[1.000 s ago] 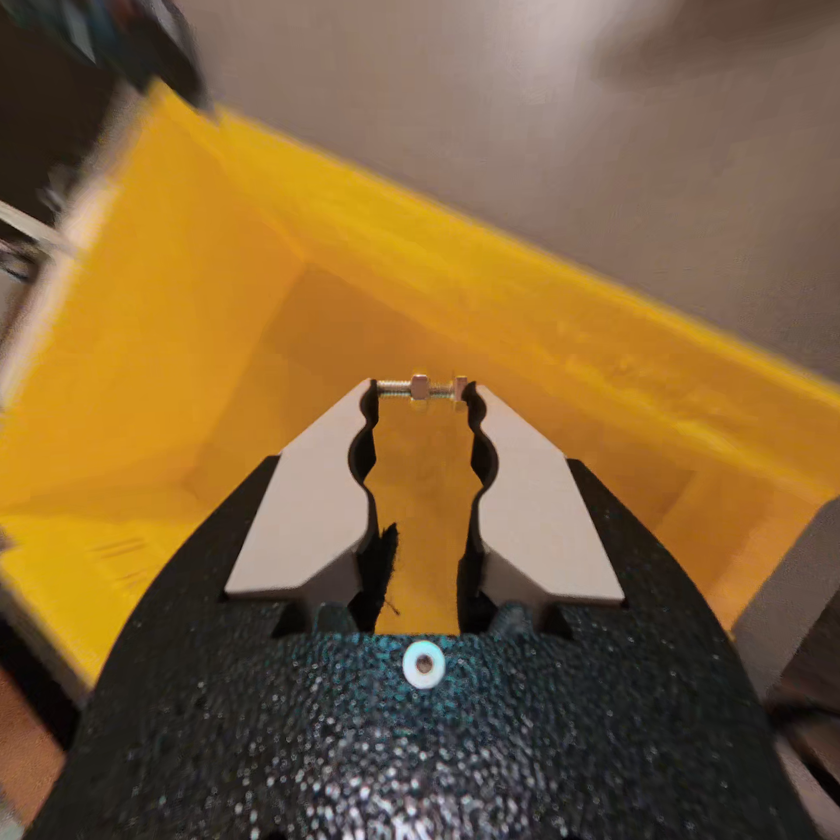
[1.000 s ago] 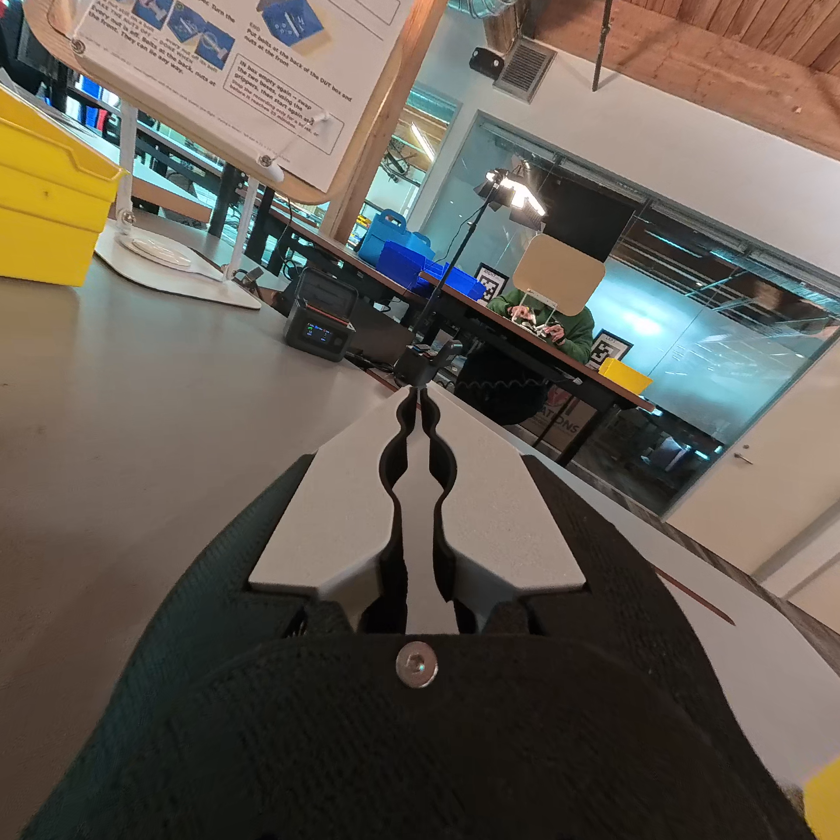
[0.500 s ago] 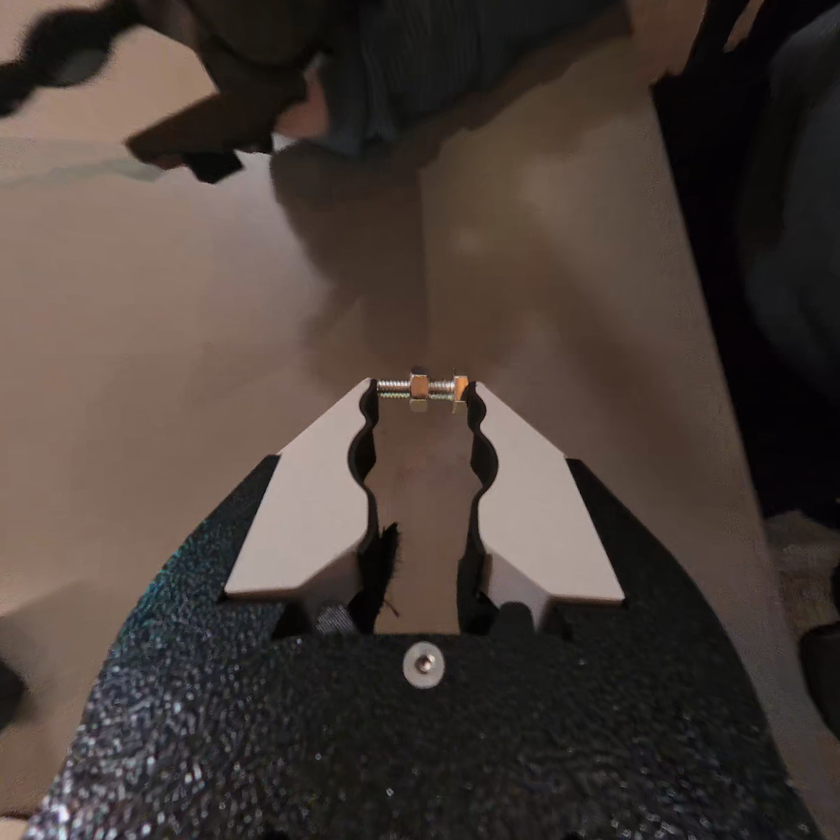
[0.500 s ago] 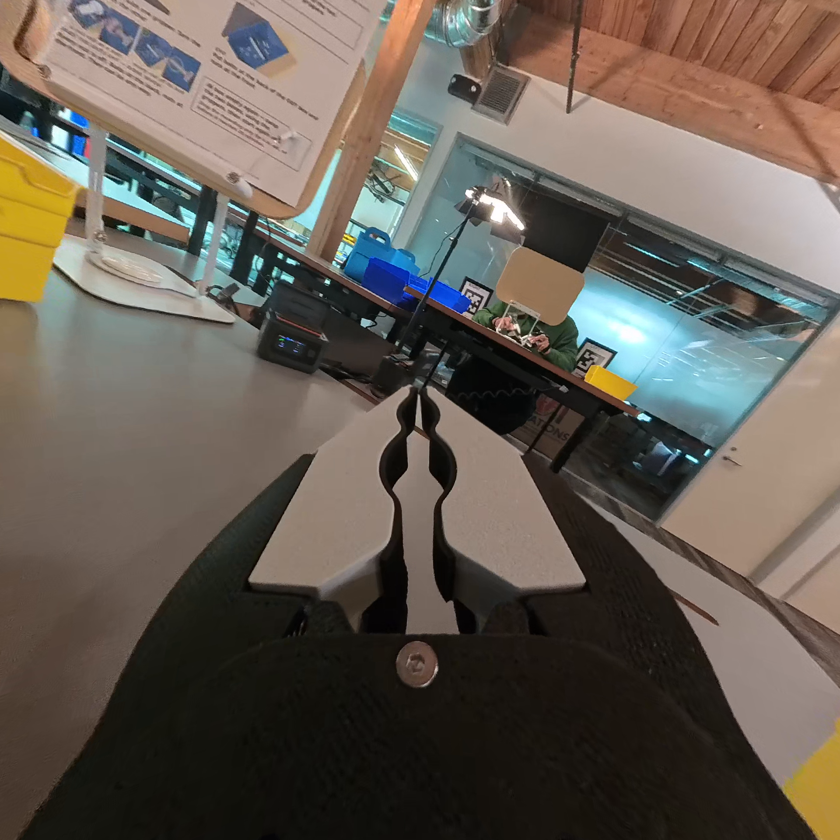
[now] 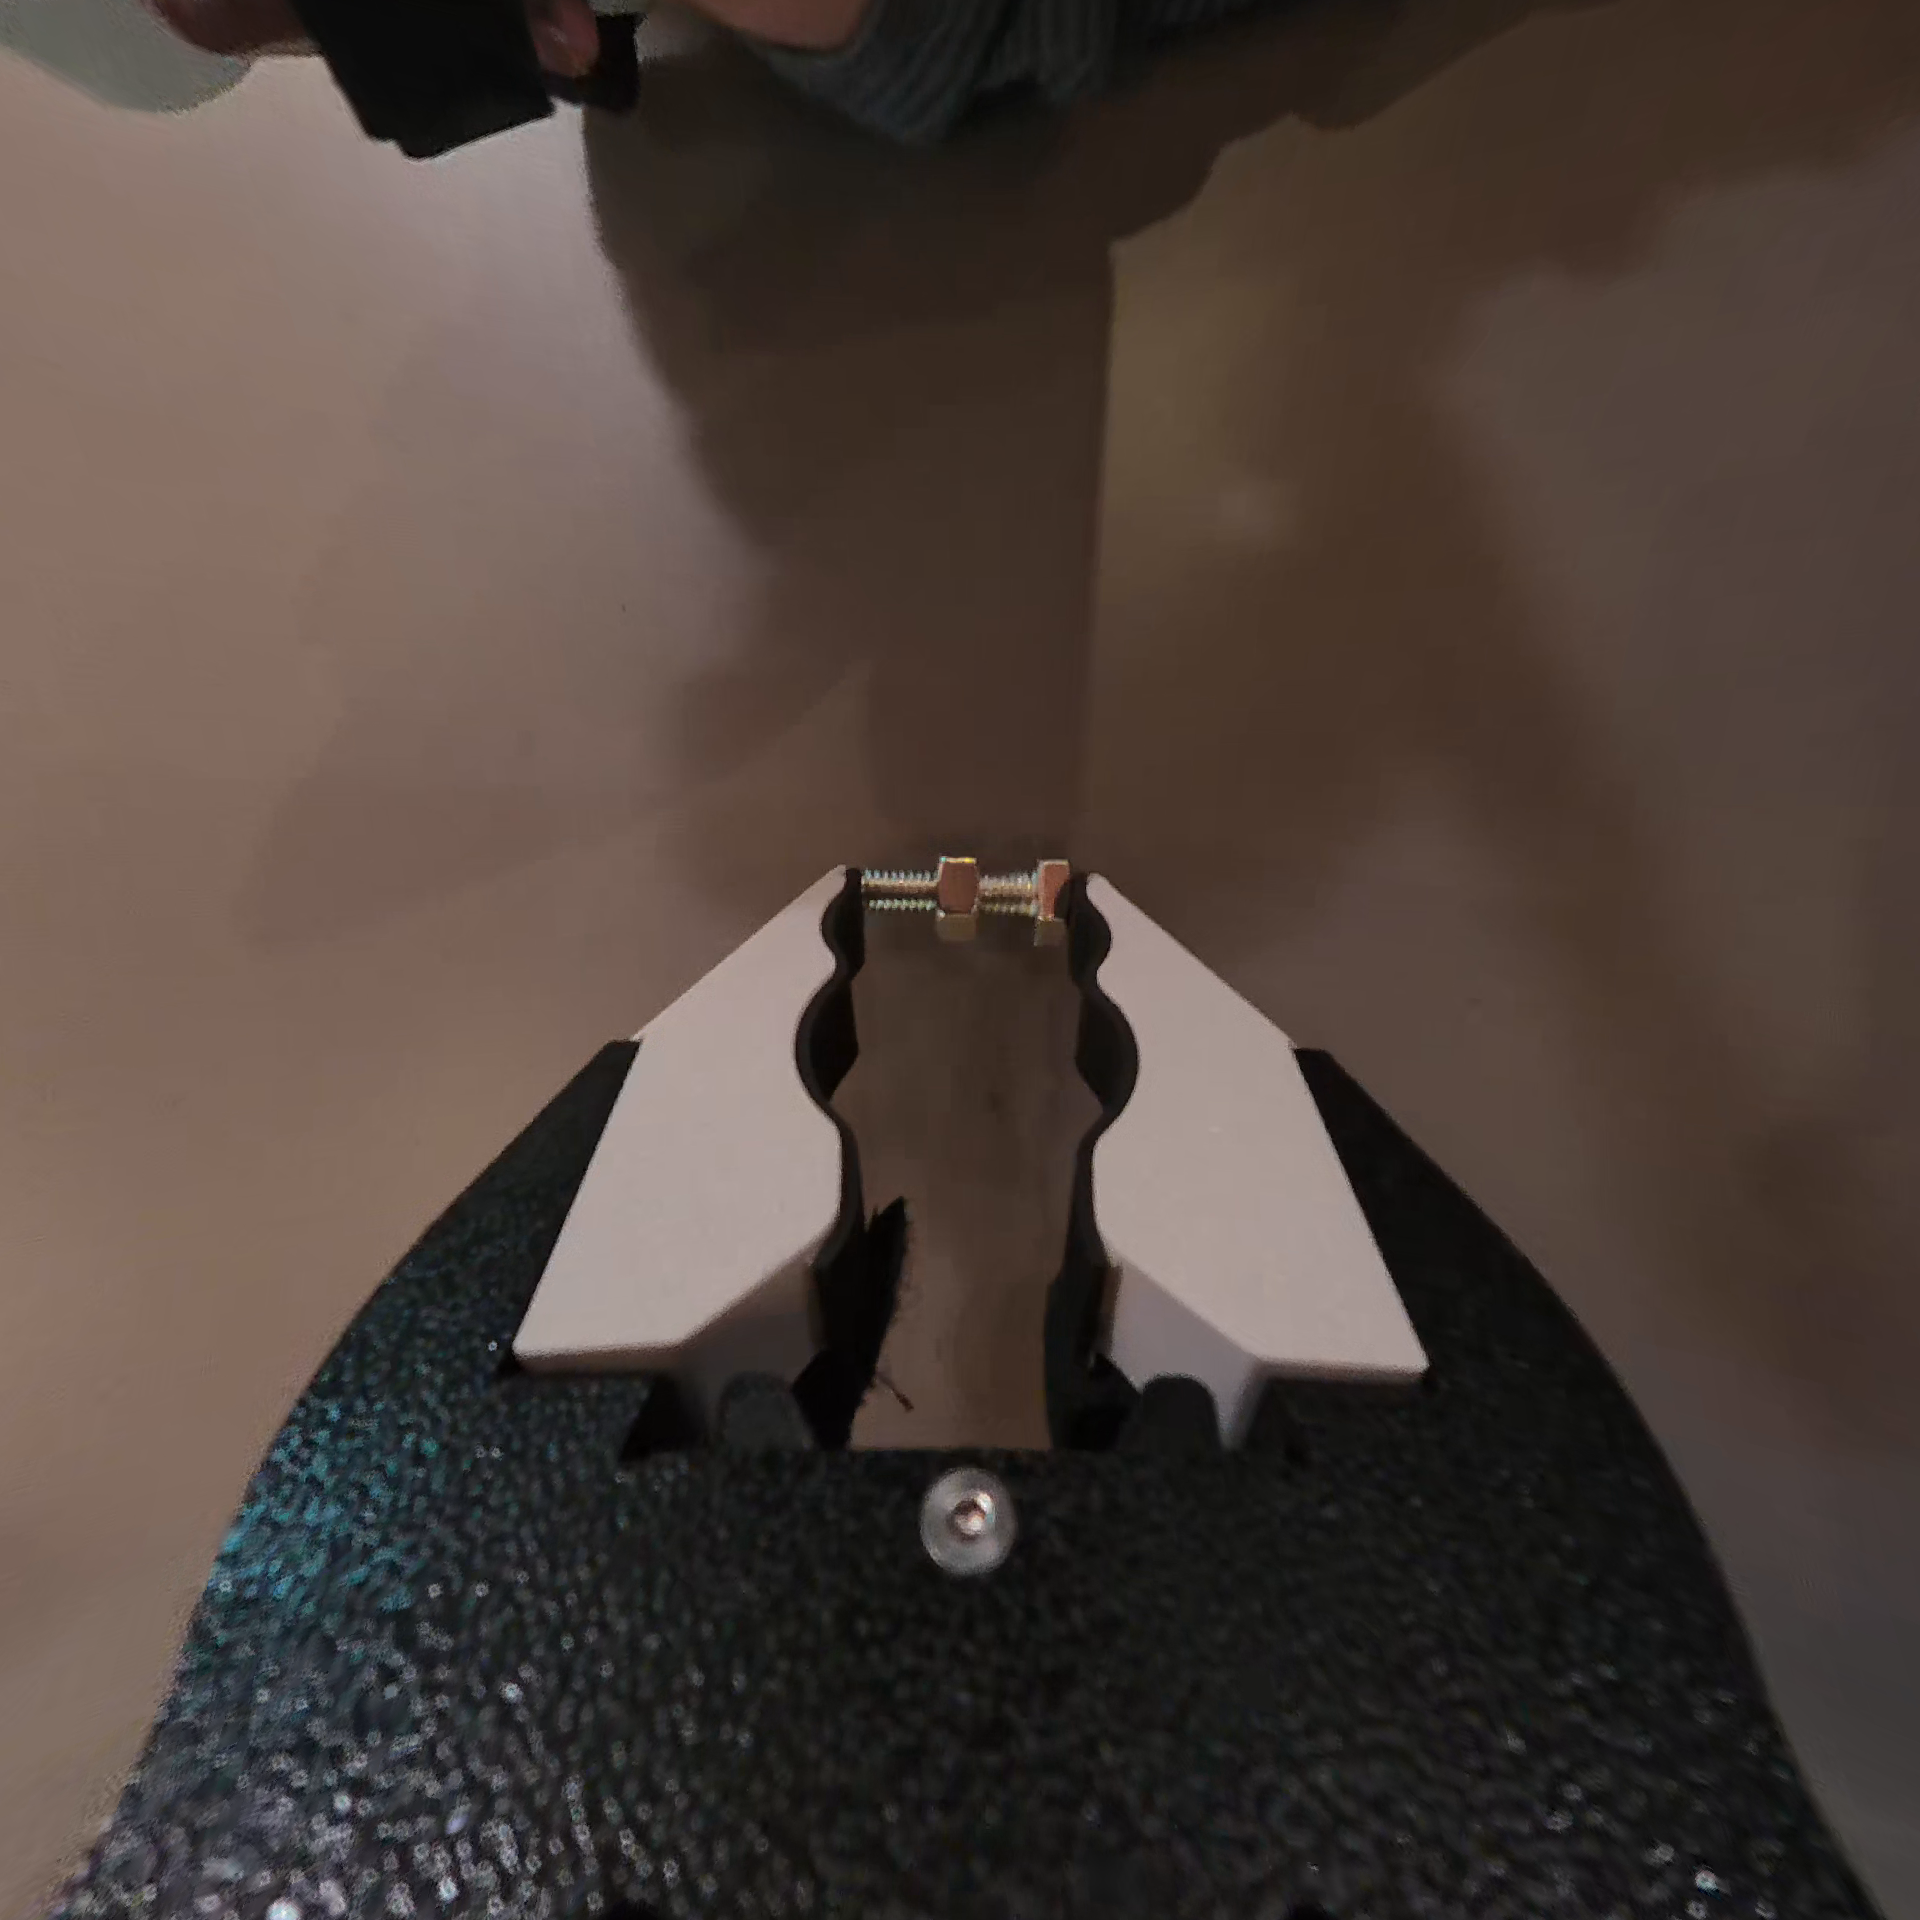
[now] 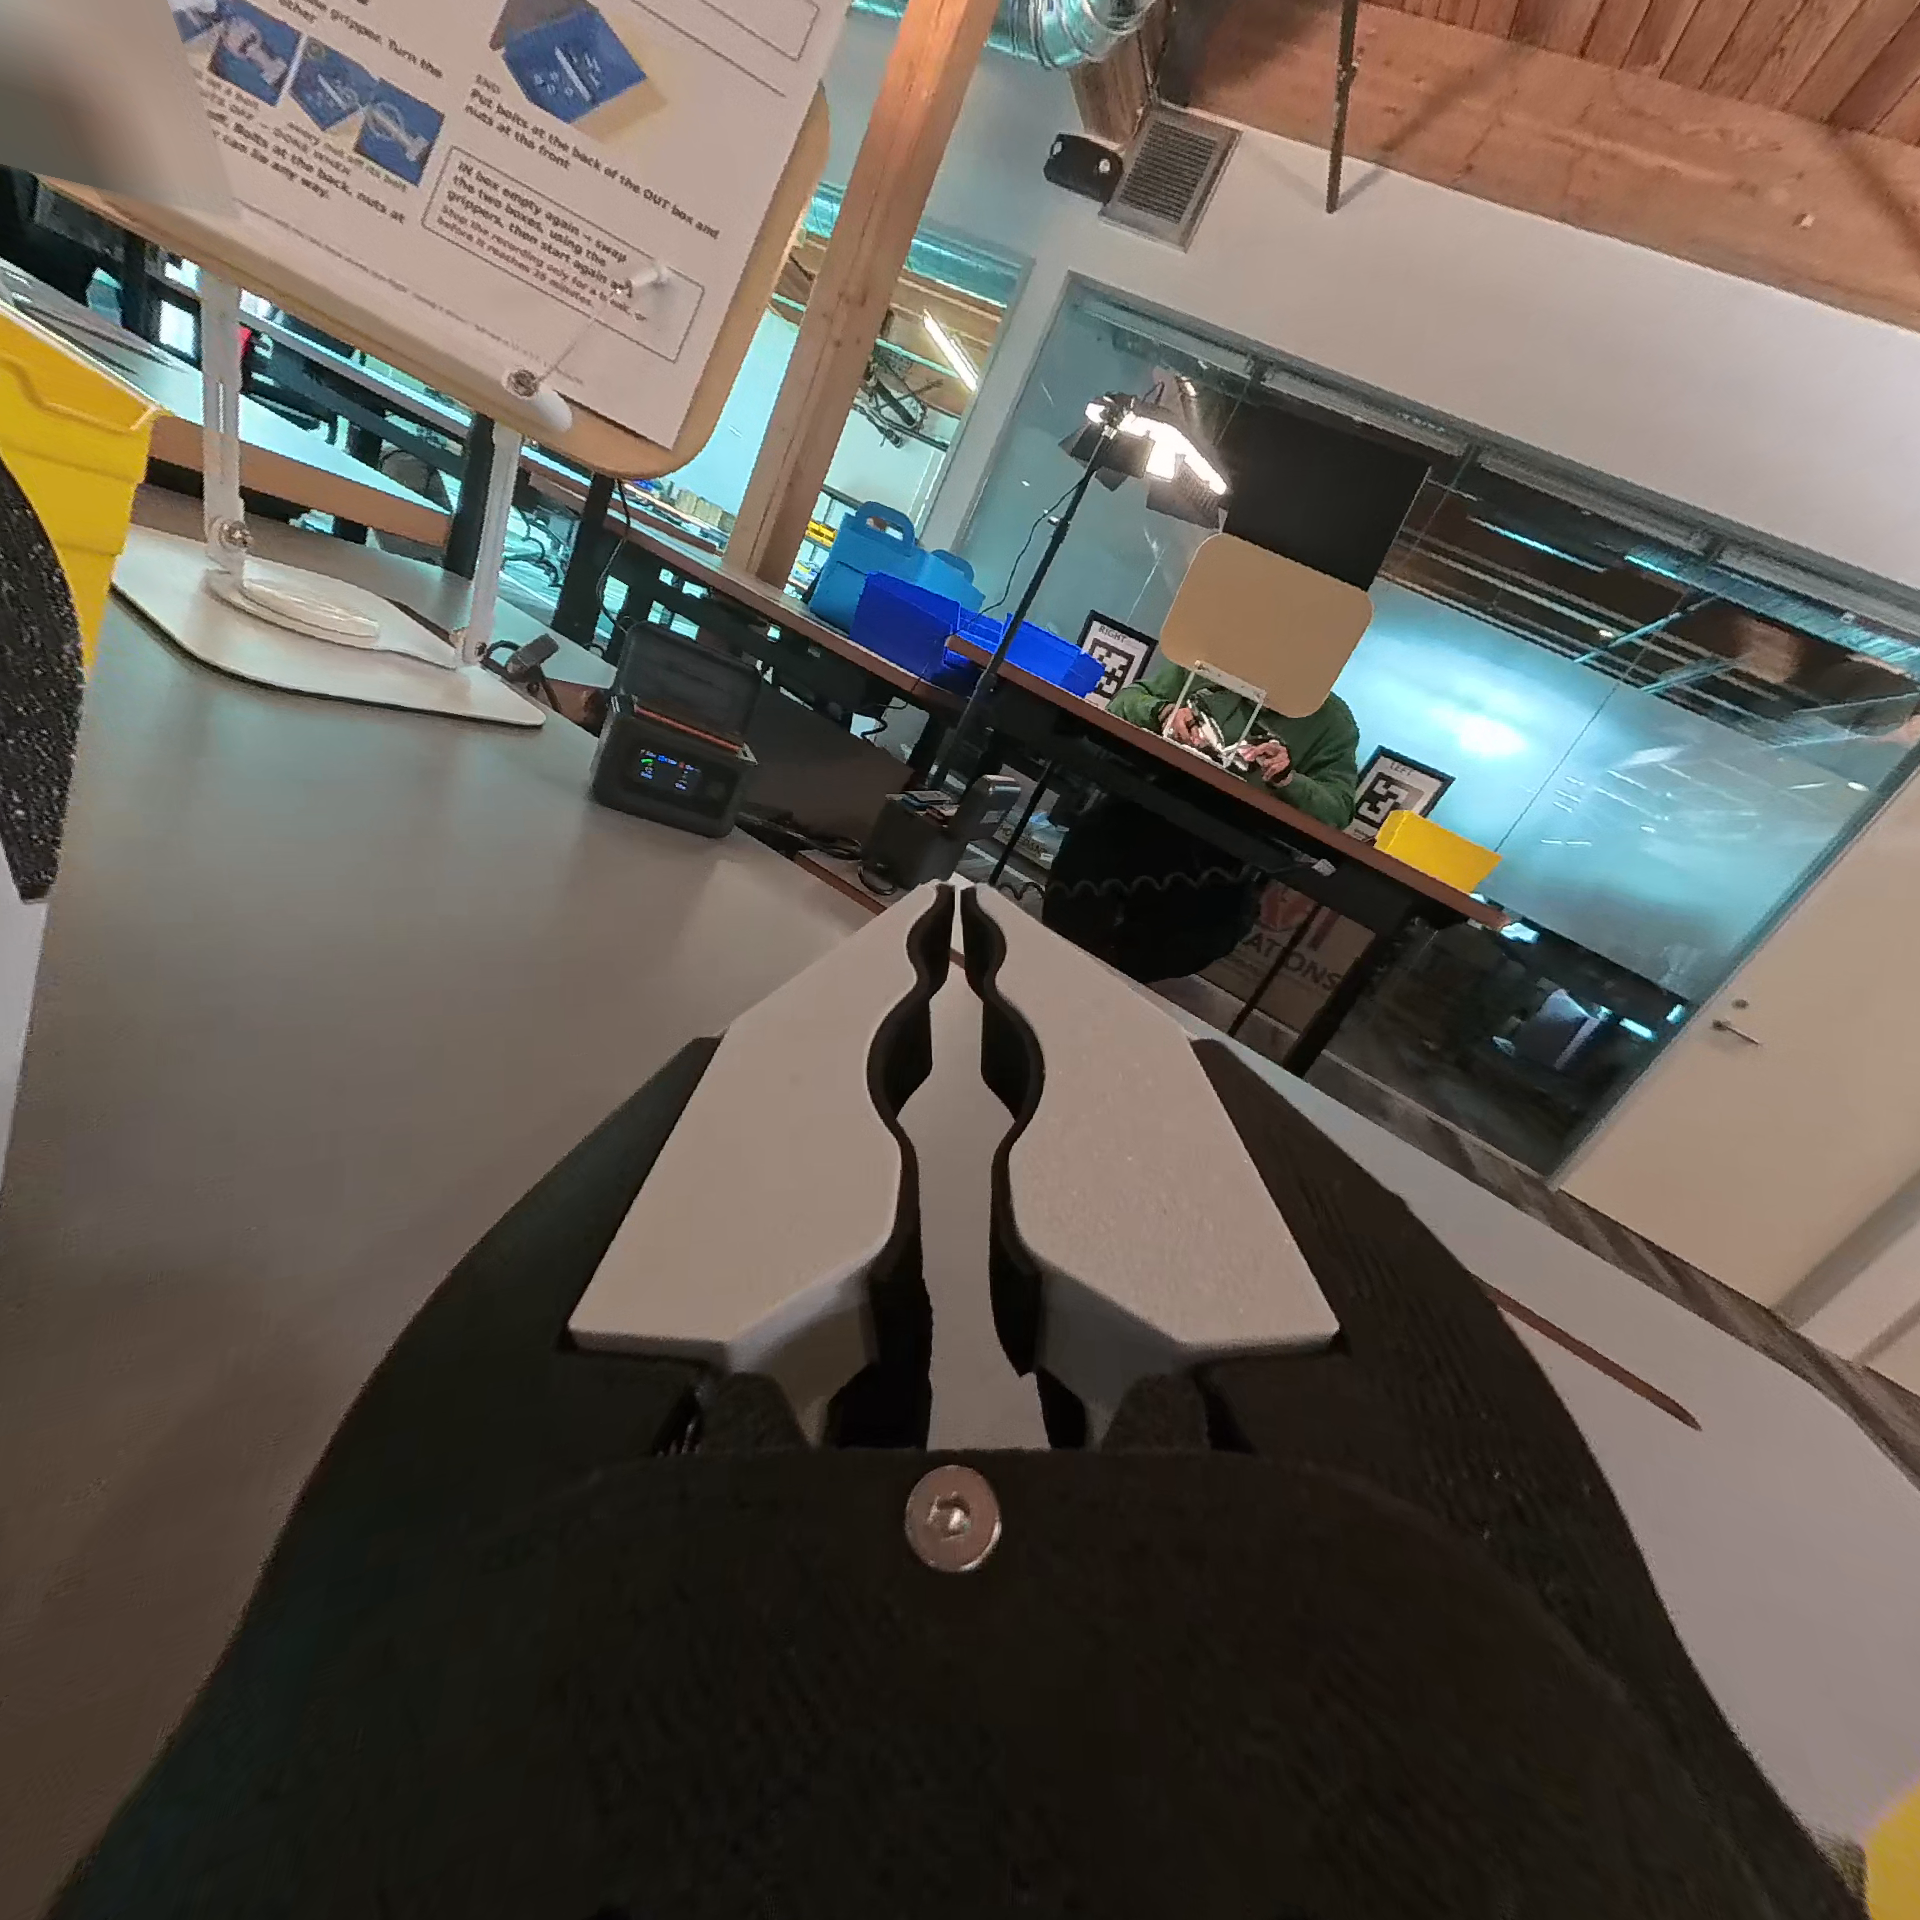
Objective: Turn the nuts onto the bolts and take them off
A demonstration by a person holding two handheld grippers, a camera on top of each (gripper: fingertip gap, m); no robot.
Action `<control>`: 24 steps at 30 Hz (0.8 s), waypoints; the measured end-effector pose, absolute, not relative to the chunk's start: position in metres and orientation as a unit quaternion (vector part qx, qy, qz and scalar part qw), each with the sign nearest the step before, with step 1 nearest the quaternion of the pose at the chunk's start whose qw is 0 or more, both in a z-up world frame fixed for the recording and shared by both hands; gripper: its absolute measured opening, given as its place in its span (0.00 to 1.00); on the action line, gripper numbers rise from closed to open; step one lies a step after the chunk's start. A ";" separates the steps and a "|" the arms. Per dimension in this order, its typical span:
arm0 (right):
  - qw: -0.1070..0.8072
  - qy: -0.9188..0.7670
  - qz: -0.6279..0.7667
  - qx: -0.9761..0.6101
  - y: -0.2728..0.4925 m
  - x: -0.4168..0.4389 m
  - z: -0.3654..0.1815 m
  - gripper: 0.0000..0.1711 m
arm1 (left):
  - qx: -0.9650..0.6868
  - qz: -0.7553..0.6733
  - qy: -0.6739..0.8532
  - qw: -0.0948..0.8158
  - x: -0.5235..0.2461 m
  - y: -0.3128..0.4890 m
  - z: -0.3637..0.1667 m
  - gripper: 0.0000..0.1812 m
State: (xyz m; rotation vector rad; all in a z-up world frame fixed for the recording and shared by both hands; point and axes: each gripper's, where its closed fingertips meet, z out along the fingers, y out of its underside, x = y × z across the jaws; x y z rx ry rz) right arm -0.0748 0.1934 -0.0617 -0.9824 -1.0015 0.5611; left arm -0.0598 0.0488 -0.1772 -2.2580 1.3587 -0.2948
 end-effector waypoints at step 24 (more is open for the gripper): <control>0.723 -0.457 0.258 -0.449 0.193 -0.076 -0.064 0.00 | -0.882 0.019 0.223 0.415 -0.103 0.056 -0.170 0.42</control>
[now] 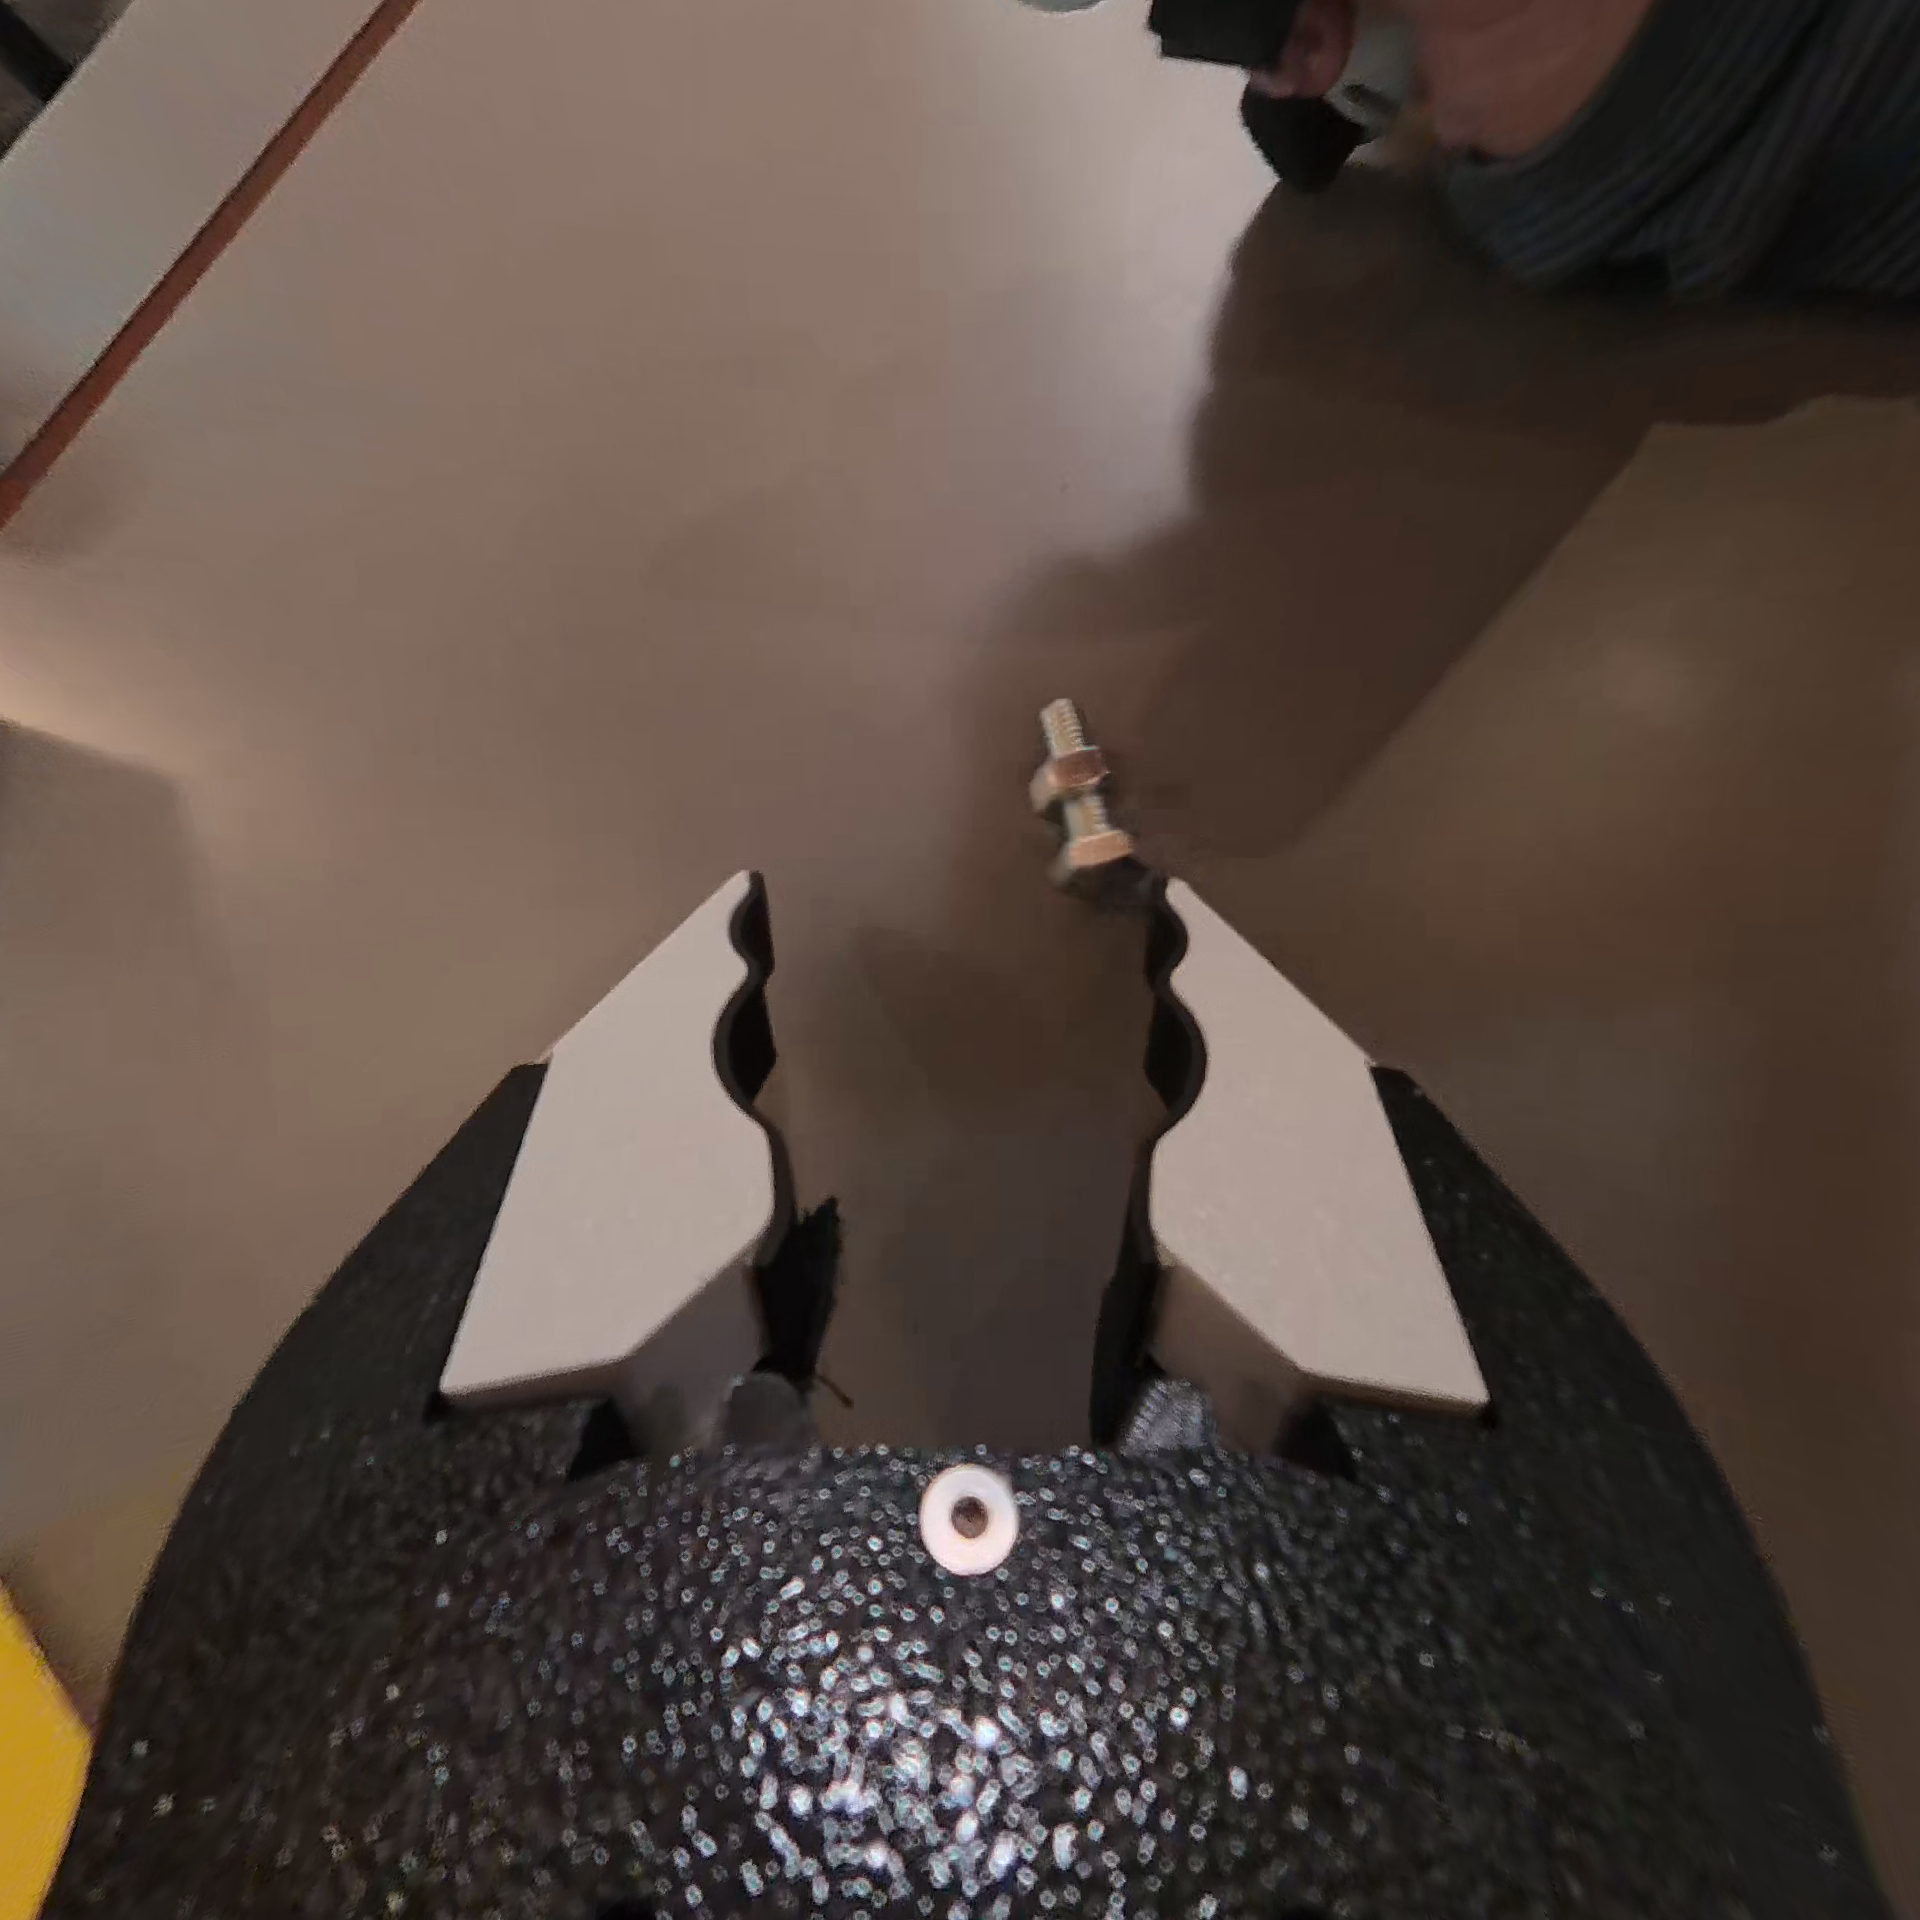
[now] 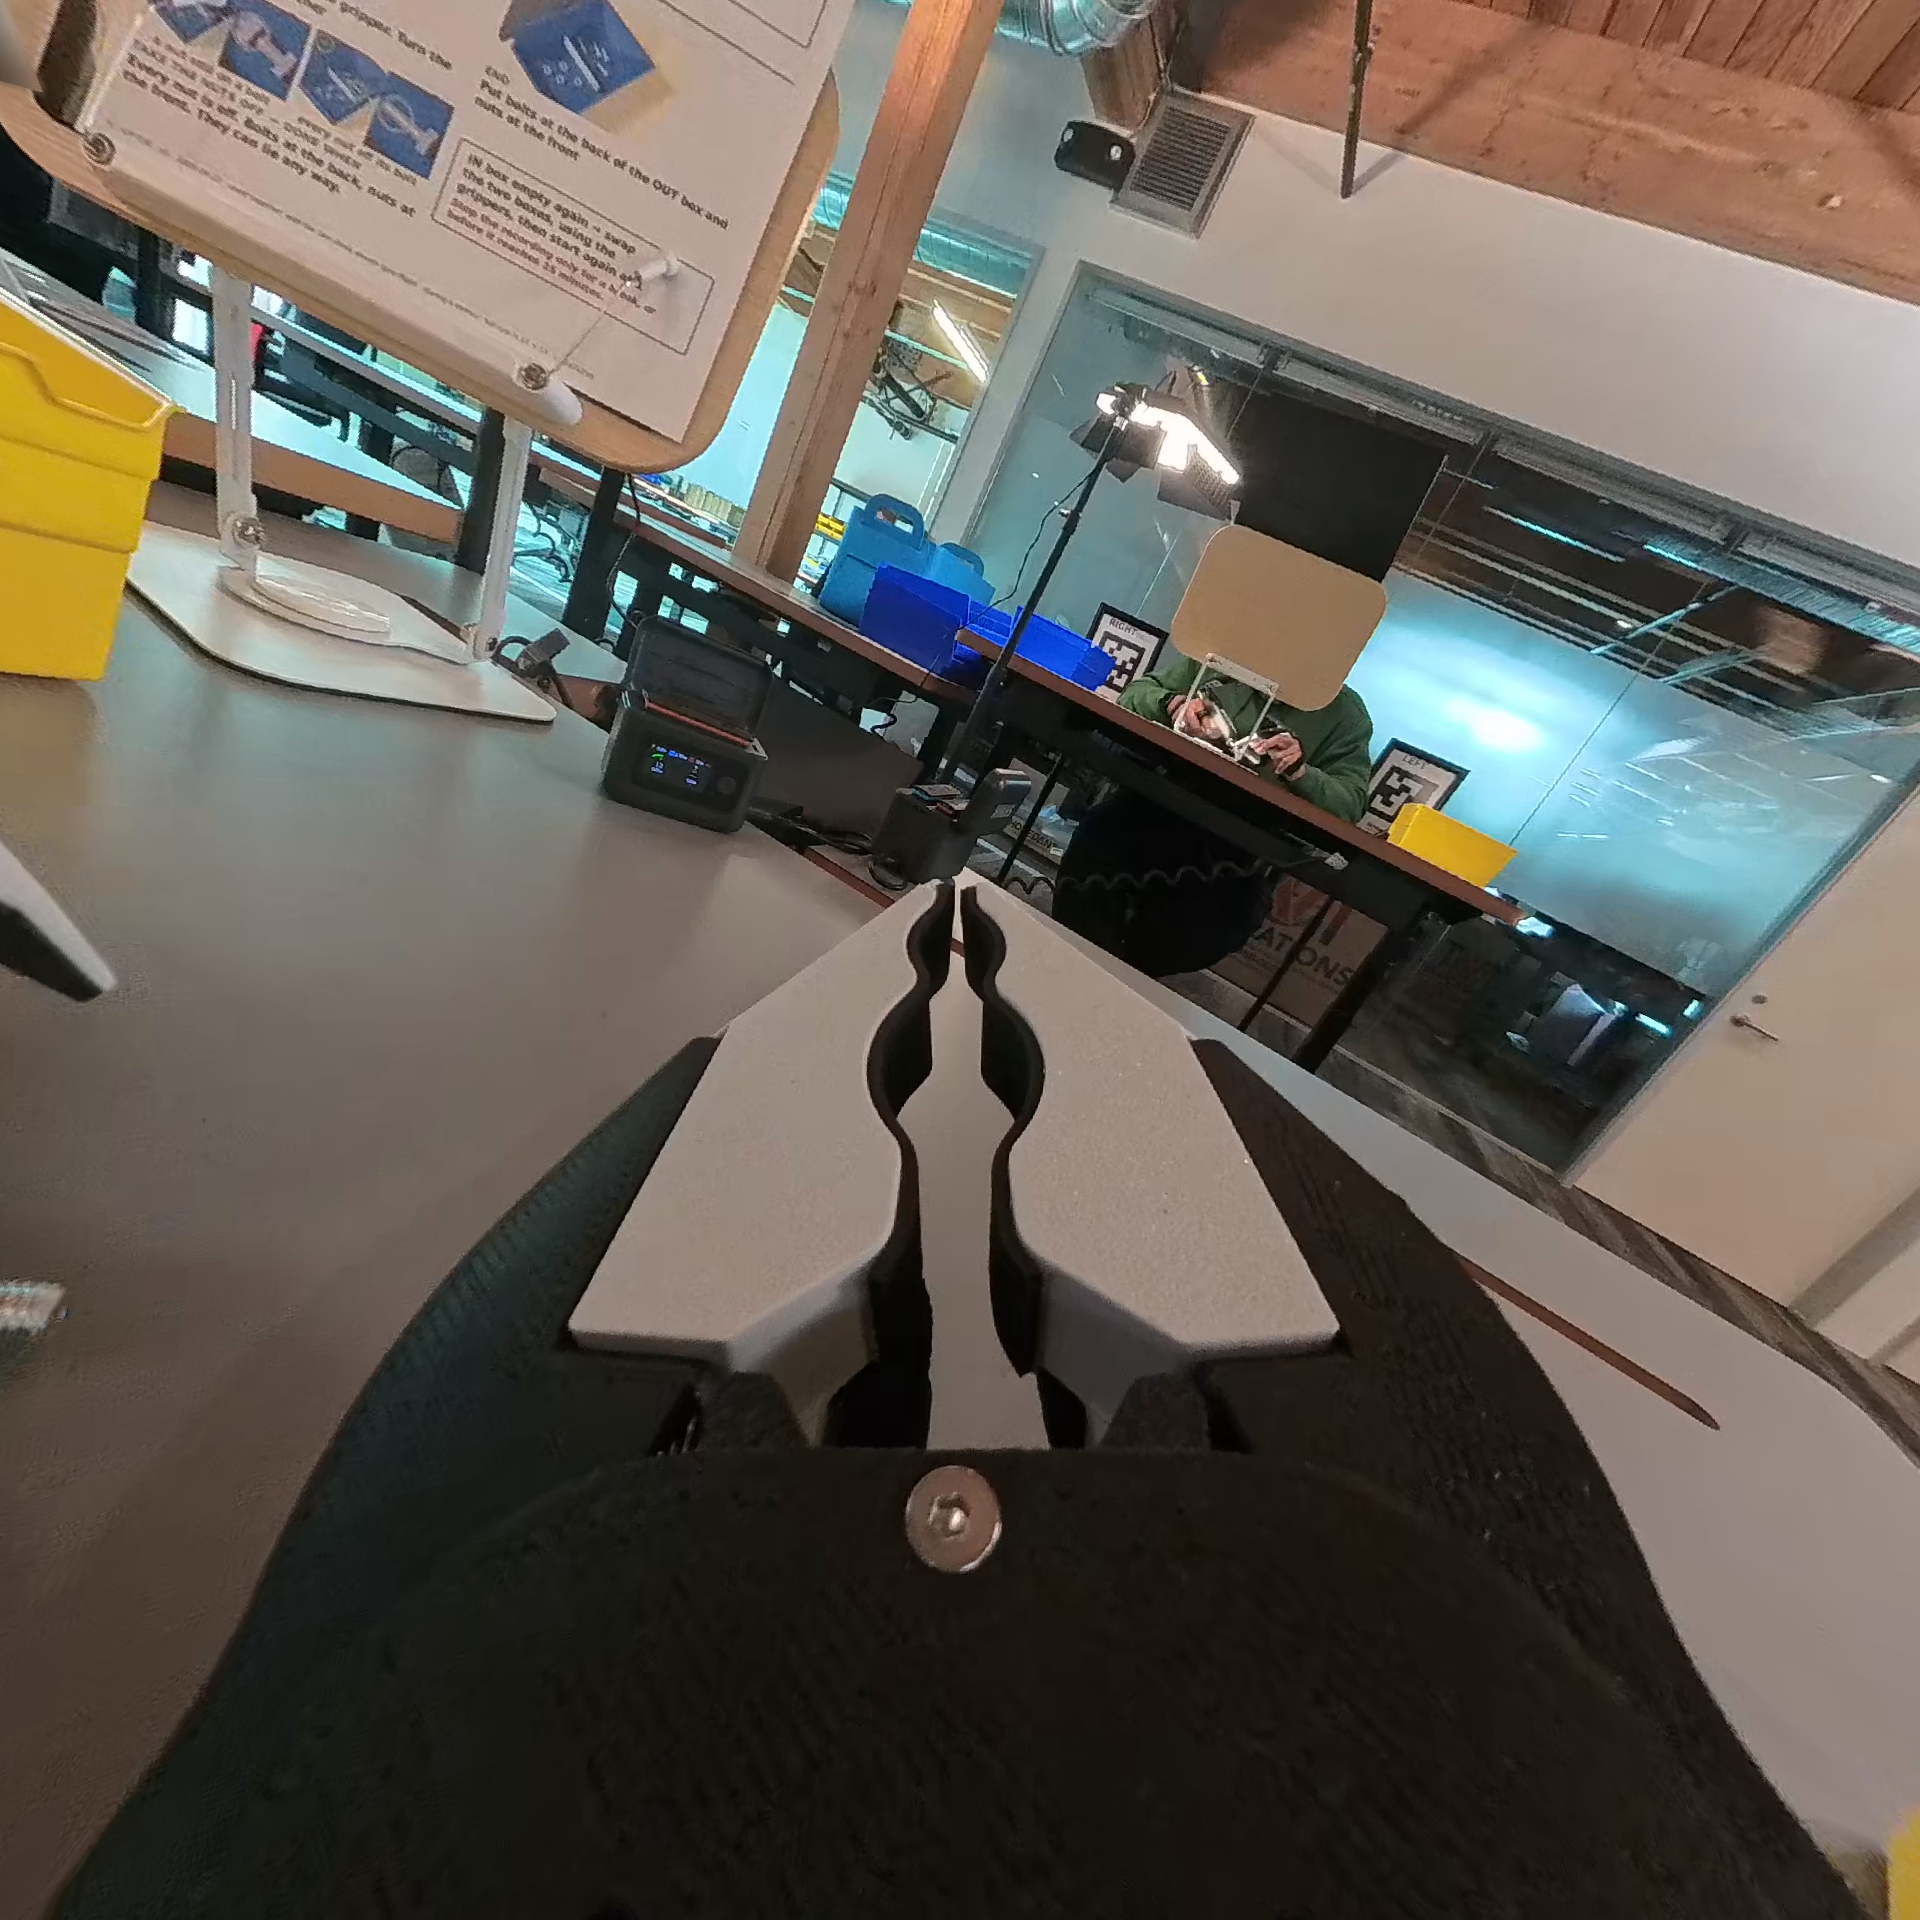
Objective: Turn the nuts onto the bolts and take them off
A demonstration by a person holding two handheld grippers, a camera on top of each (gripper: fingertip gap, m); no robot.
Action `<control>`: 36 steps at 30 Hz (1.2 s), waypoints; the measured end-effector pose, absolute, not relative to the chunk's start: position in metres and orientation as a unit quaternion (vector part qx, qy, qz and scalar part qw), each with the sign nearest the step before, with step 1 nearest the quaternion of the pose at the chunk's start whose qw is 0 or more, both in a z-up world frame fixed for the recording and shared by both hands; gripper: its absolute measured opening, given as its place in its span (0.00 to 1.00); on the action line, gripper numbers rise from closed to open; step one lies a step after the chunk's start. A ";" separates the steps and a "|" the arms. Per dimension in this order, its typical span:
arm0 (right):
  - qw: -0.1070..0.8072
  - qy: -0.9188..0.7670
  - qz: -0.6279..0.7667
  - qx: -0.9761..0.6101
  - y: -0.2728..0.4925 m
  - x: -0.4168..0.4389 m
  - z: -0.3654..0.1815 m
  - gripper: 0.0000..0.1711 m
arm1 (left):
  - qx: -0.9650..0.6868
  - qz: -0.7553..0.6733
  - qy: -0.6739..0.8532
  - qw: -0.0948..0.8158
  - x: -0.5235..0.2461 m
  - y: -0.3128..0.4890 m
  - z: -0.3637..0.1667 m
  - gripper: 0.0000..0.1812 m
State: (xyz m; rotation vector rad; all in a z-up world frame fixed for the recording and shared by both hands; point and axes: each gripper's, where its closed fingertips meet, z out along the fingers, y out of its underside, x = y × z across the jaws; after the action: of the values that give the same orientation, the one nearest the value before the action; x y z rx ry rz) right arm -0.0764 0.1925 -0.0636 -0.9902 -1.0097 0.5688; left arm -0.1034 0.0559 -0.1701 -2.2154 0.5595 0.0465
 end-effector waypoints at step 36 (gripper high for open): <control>0.053 -0.462 0.736 -0.493 0.084 -0.067 -0.076 0.05 | -0.616 -0.082 0.316 0.717 -0.069 0.081 -0.074 0.09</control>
State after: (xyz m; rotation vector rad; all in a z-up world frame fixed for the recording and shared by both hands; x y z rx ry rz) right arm -0.0670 0.0843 -0.0765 -1.4975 -1.4028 2.2363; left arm -0.0690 0.0809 -0.0739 -1.3633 0.6999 -0.1820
